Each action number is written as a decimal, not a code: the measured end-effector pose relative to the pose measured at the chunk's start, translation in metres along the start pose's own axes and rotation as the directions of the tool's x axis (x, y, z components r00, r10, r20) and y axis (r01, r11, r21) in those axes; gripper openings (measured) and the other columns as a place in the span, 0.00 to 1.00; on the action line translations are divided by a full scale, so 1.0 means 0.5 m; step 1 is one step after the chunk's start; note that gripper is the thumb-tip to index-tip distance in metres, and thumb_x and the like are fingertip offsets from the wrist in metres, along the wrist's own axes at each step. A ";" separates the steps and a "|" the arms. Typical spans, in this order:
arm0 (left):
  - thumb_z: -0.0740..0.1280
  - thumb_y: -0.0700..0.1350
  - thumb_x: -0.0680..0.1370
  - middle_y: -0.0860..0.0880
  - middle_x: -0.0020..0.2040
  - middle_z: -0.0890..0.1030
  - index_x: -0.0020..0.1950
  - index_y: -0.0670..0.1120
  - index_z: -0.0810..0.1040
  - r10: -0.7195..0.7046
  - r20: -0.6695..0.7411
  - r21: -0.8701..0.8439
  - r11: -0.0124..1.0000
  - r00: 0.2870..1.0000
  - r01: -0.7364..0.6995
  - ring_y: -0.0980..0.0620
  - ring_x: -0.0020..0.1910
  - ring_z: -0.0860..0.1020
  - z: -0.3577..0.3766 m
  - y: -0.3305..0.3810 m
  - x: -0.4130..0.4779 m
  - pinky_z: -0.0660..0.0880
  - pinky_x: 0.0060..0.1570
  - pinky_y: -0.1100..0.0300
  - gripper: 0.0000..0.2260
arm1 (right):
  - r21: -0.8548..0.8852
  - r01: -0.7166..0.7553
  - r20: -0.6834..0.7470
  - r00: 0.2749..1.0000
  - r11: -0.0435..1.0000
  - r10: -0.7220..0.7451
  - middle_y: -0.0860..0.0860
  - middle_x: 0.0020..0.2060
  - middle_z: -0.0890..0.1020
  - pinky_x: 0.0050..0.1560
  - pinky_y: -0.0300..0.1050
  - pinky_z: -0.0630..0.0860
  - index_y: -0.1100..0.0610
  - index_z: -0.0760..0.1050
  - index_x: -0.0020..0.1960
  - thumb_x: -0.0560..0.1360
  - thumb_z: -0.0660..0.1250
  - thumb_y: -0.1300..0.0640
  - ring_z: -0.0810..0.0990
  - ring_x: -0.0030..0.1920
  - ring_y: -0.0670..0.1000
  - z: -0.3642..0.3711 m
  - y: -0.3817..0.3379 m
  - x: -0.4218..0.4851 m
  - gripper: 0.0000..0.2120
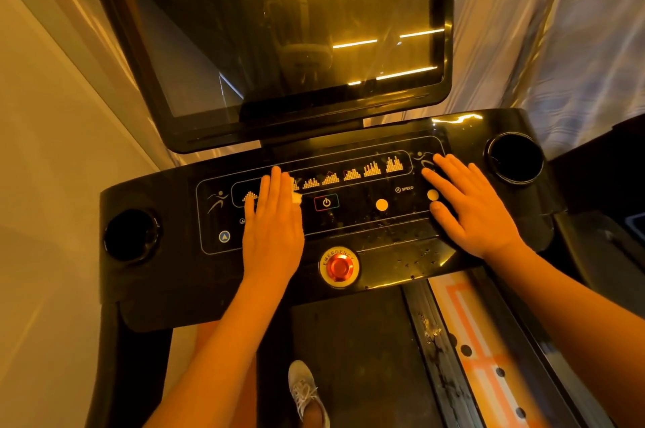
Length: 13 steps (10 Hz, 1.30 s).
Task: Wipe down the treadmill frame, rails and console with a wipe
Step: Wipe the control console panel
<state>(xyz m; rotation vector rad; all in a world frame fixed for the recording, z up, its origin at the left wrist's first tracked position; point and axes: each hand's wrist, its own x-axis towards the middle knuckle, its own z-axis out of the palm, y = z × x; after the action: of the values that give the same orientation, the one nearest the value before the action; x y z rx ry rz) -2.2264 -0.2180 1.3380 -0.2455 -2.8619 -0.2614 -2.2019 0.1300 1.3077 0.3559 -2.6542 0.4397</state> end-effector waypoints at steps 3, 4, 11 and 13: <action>0.52 0.47 0.86 0.45 0.83 0.47 0.83 0.47 0.49 -0.022 -0.003 -0.069 0.997 1.000 0.022 0.45 0.82 0.47 -0.014 0.007 0.036 0.47 0.77 0.46 0.26 | -0.001 -0.007 -0.002 1.000 1.000 0.007 0.51 0.82 0.60 0.81 0.60 0.52 0.50 0.61 0.81 0.84 0.52 0.42 0.53 0.82 0.52 0.001 0.000 0.000 0.28; 0.52 0.49 0.85 0.47 0.82 0.46 0.82 0.48 0.49 0.004 0.019 -0.039 0.999 1.000 -0.003 0.47 0.81 0.46 0.010 0.007 -0.067 0.46 0.76 0.47 0.26 | 0.003 -0.006 -0.002 1.000 1.000 0.006 0.51 0.82 0.59 0.80 0.60 0.52 0.50 0.61 0.81 0.84 0.52 0.42 0.53 0.82 0.52 0.001 0.000 -0.001 0.28; 0.46 0.51 0.85 0.46 0.83 0.52 0.82 0.48 0.52 0.028 -0.019 0.050 0.998 0.999 -0.027 0.44 0.81 0.50 0.044 0.002 -0.129 0.49 0.75 0.39 0.25 | -0.005 -0.008 -0.013 1.000 1.000 0.008 0.51 0.81 0.59 0.80 0.59 0.51 0.51 0.62 0.81 0.84 0.52 0.43 0.53 0.82 0.52 -0.001 -0.002 -0.002 0.28; 0.46 0.52 0.84 0.46 0.83 0.48 0.82 0.49 0.47 0.042 0.006 0.050 0.998 0.999 -0.043 0.45 0.82 0.47 0.037 0.006 -0.102 0.48 0.75 0.40 0.26 | -0.007 -0.008 -0.013 1.000 1.000 0.008 0.51 0.82 0.59 0.80 0.60 0.52 0.51 0.61 0.81 0.84 0.52 0.43 0.53 0.82 0.53 -0.002 -0.004 -0.003 0.27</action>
<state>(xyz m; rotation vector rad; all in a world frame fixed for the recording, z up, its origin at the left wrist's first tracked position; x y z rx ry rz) -2.1816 -0.2185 1.3073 -0.2974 -2.8600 -0.1813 -2.1998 0.1288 1.3085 0.3396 -2.6448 0.4329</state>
